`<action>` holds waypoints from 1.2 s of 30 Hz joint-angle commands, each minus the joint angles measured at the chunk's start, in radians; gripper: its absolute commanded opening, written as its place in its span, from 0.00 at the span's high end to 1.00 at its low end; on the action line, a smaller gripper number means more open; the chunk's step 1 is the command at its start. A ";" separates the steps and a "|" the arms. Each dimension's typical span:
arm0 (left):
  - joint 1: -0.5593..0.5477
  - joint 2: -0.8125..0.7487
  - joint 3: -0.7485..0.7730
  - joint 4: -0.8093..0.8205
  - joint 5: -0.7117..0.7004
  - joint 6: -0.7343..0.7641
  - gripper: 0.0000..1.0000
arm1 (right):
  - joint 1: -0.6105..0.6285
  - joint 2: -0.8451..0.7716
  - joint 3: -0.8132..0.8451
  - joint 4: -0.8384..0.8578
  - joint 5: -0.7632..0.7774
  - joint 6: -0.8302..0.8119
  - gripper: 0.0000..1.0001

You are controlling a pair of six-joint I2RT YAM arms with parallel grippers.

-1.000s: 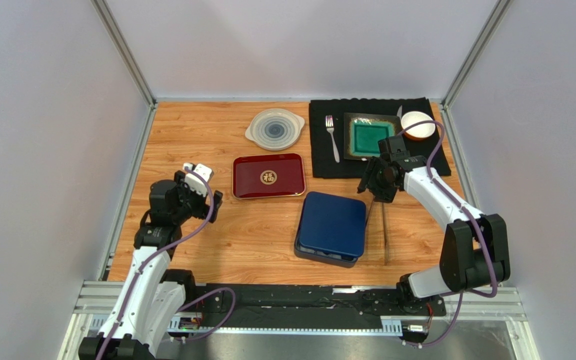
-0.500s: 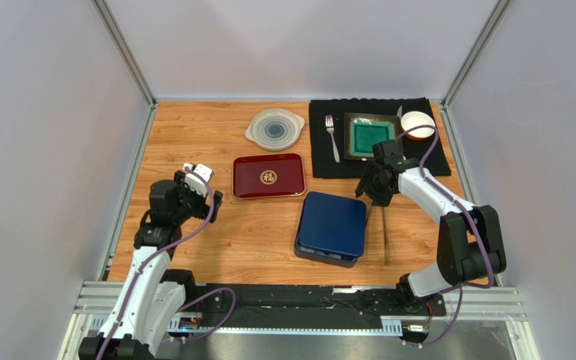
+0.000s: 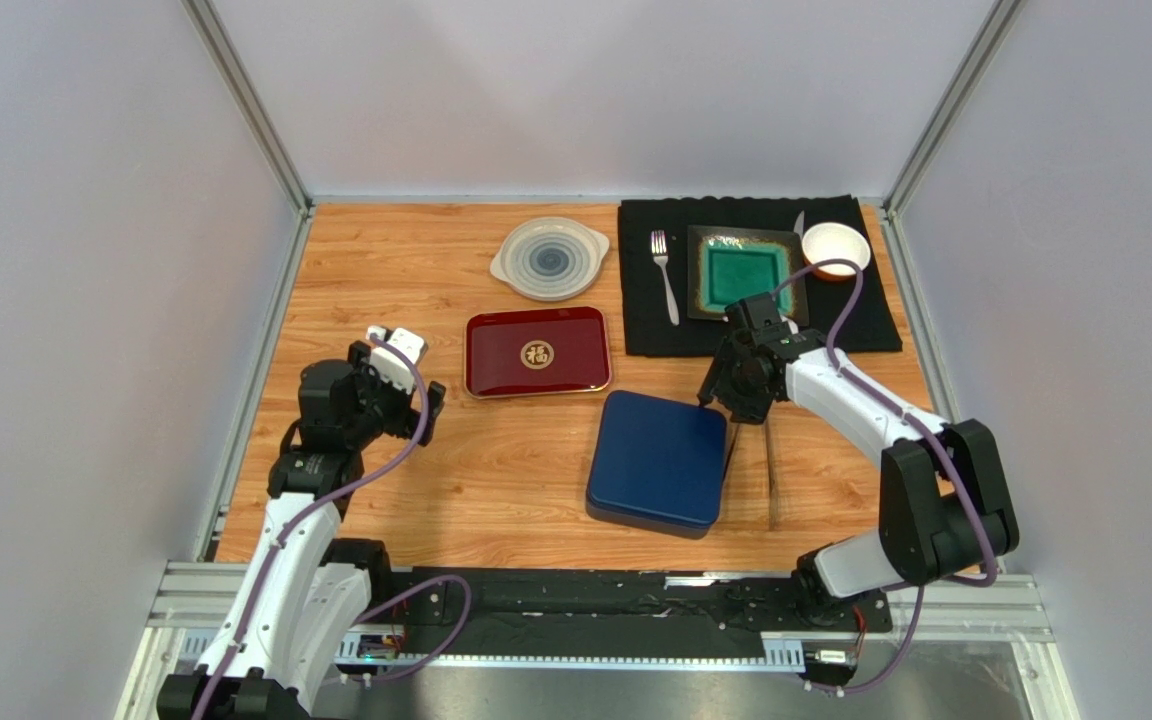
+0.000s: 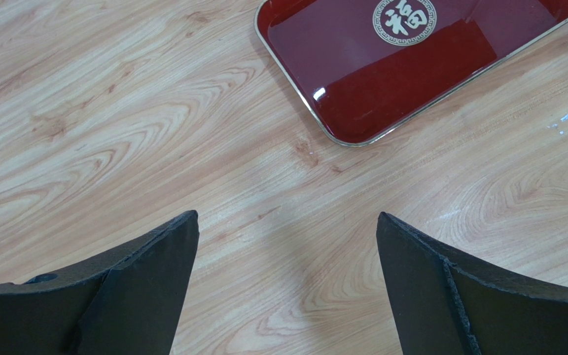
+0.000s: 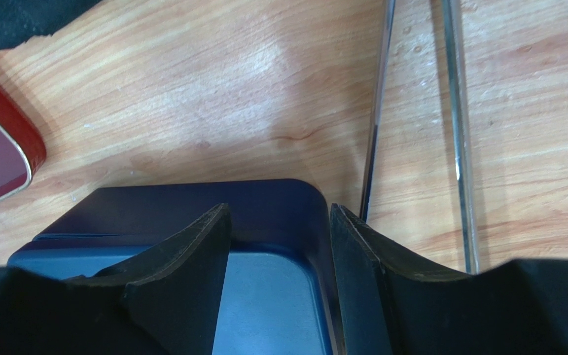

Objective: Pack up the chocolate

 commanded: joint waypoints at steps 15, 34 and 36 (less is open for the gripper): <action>-0.006 -0.003 0.022 -0.007 -0.012 0.012 0.02 | 0.044 -0.129 0.009 -0.057 0.042 0.039 0.44; -0.006 0.000 0.007 -0.002 -0.018 0.009 0.01 | -0.040 -0.239 -0.092 -0.085 0.104 0.022 0.68; -0.006 -0.001 0.005 -0.005 -0.022 0.012 0.01 | -0.040 -0.250 -0.118 -0.073 0.082 0.029 0.69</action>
